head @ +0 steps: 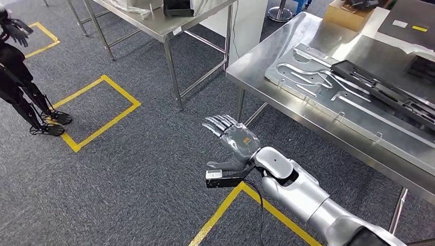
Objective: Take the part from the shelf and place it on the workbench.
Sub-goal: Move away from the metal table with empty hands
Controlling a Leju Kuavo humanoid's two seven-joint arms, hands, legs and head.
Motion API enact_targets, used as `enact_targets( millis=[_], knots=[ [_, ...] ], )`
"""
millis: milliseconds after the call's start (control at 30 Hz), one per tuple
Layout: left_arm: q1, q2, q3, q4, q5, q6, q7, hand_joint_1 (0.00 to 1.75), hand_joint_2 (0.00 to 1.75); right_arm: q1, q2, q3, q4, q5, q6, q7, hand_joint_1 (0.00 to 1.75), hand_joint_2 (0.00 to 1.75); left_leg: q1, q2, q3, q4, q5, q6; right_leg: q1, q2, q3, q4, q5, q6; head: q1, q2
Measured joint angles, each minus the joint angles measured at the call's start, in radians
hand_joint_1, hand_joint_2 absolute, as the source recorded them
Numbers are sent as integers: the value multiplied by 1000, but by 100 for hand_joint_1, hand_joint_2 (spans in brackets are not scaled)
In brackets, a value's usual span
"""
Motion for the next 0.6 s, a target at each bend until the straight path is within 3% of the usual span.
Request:
enact_targets(
  millis=[67, 100, 167, 233, 300, 333, 367, 467, 533, 600],
  knots=[
    [2, 0, 0, 0, 0, 1, 1, 0, 0, 45, 47, -18, 42, 2, -37, -12, 0, 0, 4, -19, -5, -5, 7, -15, 4, -9, 1, -7, 3, -7, 0, 0],
    [4, 1, 0, 0, 0, 1, 2, 0, 0, 69, 72, -26, 58, 8, -48, -14, 0, 0, 5, -14, -7, -3, 6, -21, 3, -21, 2, -12, 7, -12, 0, 0],
    [7, 3, 0, 0, 0, 1, 6, 0, 0, 115, 121, -42, 78, 19, -62, -15, 0, 0, 1, 31, -28, 40, -25, -31, -1, -45, 6, -23, 15, -25, 0, 0],
    [5, 6, 0, 0, 2, 2, 8, 0, 0, 161, 160, -58, 89, 22, -67, -18, 0, 0, 0, 85, -80, 160, -96, -38, 0, -73, 7, -27, 17, -32, -1, 0],
    [4, 8, 0, 0, 2, 3, 10, 0, 0, 207, 189, -78, 99, 13, -73, -28, 0, 0, 2, 100, -123, 269, -145, -45, 1, -105, 4, -26, 16, -33, -1, 0],
    [6, 8, 0, 0, 1, 3, 12, 0, 0, 228, 204, -89, 104, 5, -77, -35, 0, 0, 3, 104, -119, 276, -143, -47, 2, -120, 3, -25, 15, -33, -1, 0],
    [7, 9, 0, 0, 0, 4, 14, 0, 0, 247, 219, -100, 108, -3, -81, -43, 0, 0, 3, 109, -93, 240, -125, -47, 2, -133, 1, -23, 14, -32, -1, 0],
    [3, 11, 0, 0, -2, 7, 20, 0, 0, 289, 263, -130, 123, -21, -89, -62, 0, 0, -3, 153, 32, 37, -64, -35, 7, -164, 1, -15, 8, -23, -1, 0],
    [-1, 11, -2, 0, -4, 8, 27, 0, 0, 312, 289, -154, 142, -25, -91, -69, 0, 0, -9, 163, 56, -9, -61, -21, 12, -181, 3, -13, 5, -15, -1, 0],
    [-1, 12, -5, 0, -8, 8, 35, 0, 0, 331, 316, -177, 171, -23, -92, -78, 0, 0, -7, 143, 54, -11, -54, -10, 11, -189, 5, -12, 2, -4, 0, 0]
  ],
)
